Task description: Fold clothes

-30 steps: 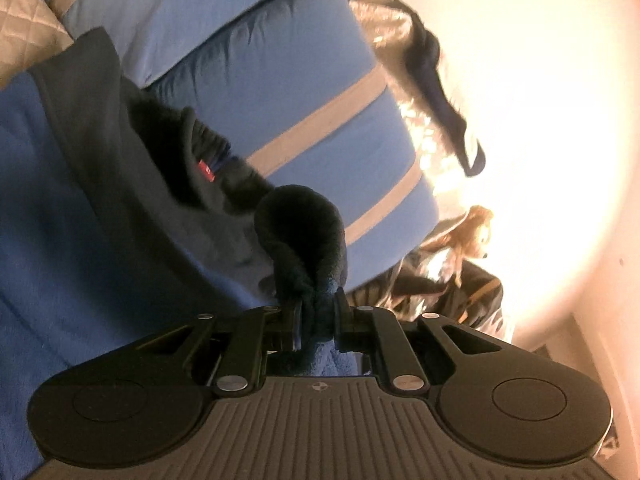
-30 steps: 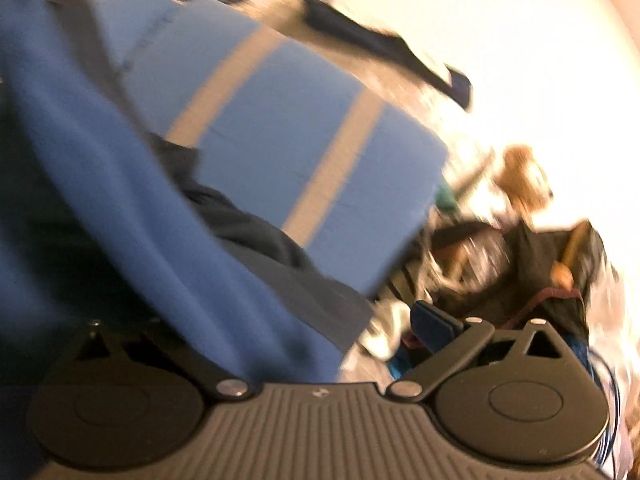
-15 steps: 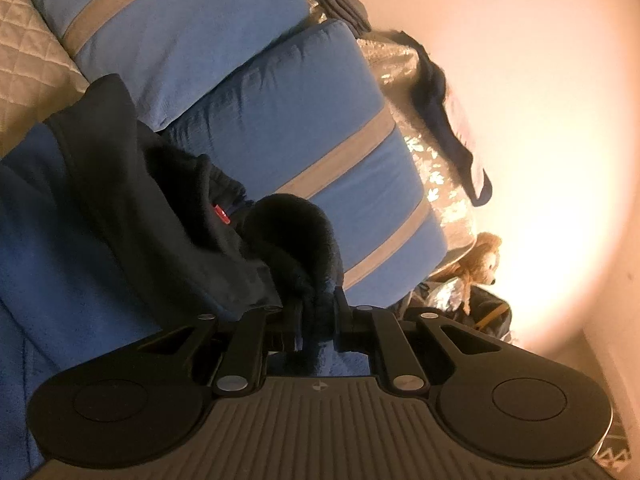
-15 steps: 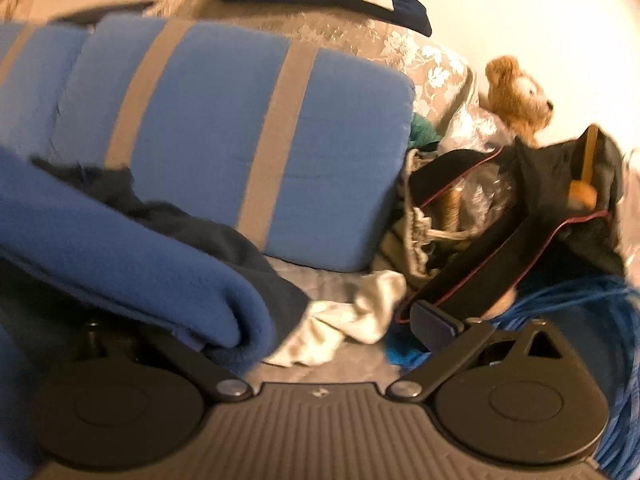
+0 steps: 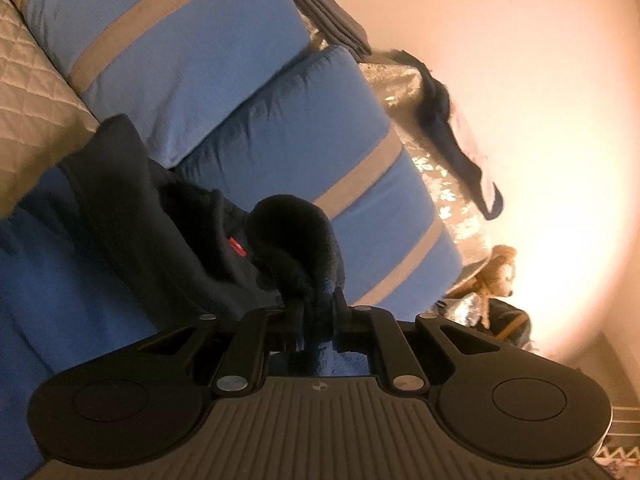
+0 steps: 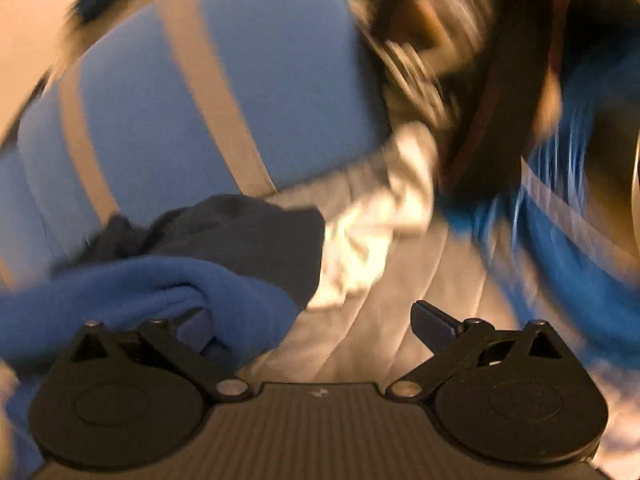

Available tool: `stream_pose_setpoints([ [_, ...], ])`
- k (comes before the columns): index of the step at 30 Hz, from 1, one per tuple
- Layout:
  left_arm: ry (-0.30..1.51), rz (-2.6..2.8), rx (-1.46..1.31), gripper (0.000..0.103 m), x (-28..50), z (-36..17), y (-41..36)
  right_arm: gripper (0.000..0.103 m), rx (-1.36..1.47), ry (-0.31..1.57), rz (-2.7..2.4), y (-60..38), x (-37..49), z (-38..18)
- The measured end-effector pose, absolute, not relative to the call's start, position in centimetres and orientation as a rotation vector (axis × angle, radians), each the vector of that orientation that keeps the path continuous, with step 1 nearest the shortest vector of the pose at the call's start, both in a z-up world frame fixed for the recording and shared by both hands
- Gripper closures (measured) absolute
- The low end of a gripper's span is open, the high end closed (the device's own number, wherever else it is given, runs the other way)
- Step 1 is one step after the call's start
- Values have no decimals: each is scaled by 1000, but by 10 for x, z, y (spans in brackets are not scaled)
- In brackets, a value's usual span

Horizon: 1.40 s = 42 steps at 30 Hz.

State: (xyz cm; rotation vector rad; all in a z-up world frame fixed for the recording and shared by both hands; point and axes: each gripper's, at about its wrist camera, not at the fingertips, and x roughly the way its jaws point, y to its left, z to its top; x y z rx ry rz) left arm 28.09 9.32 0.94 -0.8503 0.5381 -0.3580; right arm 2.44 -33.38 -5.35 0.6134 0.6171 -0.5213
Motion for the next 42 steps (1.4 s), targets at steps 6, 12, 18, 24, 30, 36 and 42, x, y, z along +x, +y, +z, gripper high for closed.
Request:
stream_pose_setpoints([
  [6,542,-350,-841,91,285,8,91,0,-38,561,-610,-289,43,-40],
  [12,536,-319,-812,92,288,8,92,0,-765,515,-722,-242,63,-84],
  [18,538,-265,-763,92,290,7,93,0,-278,551,-662,-275,57,-62],
  [24,503,-242,-791,92,285,12,106,0,361,562,-562,-325,46,-62],
  [30,497,-218,-797,92,283,11,113,0,325,587,-544,-313,52,-70],
  [36,488,-179,-798,92,280,12,120,1,-365,615,-835,-276,71,-80],
  [42,514,-121,-811,92,278,8,136,0,-7,544,-688,-286,44,-58],
])
